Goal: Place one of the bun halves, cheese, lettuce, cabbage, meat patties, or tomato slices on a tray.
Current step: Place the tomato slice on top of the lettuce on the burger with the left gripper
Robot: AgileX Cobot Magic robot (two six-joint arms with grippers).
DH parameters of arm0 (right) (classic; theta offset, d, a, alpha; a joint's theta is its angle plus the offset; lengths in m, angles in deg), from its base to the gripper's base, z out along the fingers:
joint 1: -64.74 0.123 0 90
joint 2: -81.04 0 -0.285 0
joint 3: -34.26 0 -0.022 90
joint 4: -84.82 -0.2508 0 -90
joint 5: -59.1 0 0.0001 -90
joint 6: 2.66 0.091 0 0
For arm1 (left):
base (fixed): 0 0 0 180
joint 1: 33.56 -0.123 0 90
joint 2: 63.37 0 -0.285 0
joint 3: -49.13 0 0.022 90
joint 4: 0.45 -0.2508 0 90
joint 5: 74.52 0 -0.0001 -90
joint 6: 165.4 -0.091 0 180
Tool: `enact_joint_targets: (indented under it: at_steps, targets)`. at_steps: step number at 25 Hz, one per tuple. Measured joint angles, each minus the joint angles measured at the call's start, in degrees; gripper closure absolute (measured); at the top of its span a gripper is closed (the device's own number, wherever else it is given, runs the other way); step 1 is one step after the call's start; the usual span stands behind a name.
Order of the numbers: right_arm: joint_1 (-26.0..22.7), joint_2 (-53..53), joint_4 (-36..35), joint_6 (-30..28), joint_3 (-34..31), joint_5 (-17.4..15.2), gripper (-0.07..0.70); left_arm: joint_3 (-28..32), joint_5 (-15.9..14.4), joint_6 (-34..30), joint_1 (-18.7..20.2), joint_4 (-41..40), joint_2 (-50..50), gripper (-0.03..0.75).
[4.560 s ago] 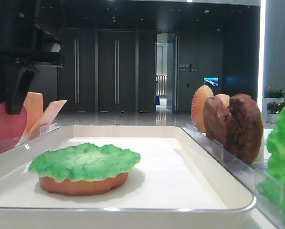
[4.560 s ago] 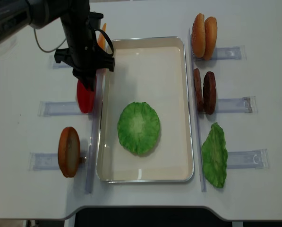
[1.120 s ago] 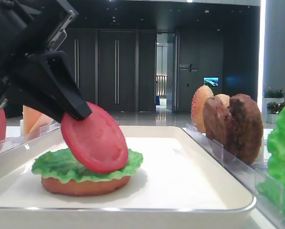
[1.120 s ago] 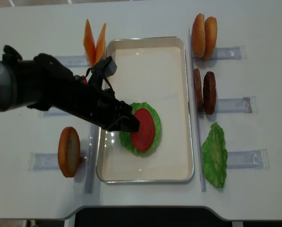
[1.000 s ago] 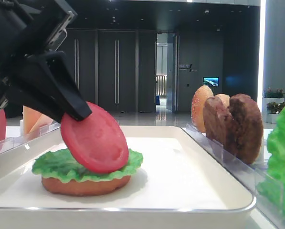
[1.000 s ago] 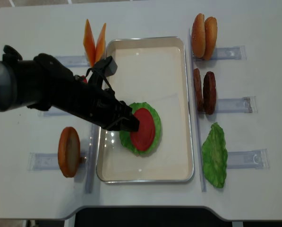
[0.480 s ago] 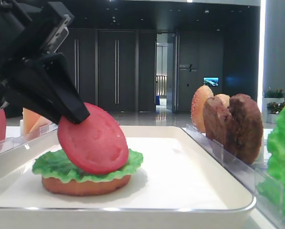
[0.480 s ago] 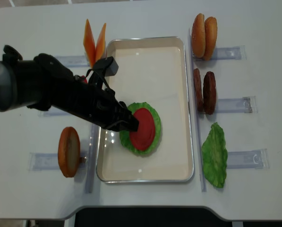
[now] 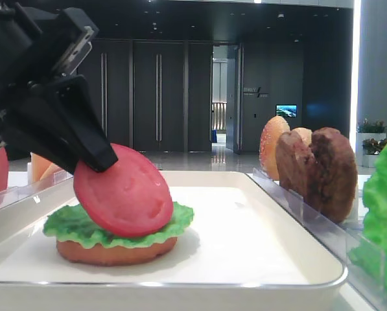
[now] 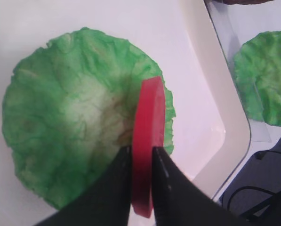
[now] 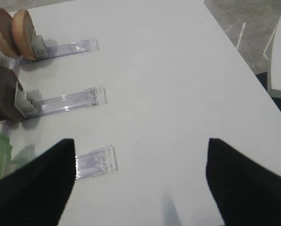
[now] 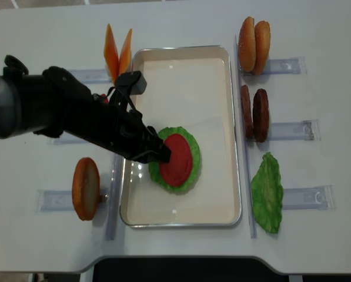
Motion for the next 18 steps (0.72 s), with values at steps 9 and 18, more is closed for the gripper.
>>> enact_joint_targets:
  at_steps: [9, 18]
  targets:
    - [0.0, 0.0, 0.0, 0.0, 0.0, 0.0, 0.092, 0.0, 0.79, 2.48, 0.0, -2.28, 0.01, 0.363]
    - [0.0, 0.0, 0.0, 0.0, 0.0, 0.0, 0.092, -3.24, 1.09, 9.07, 0.0, -10.44, 0.01, 0.315]
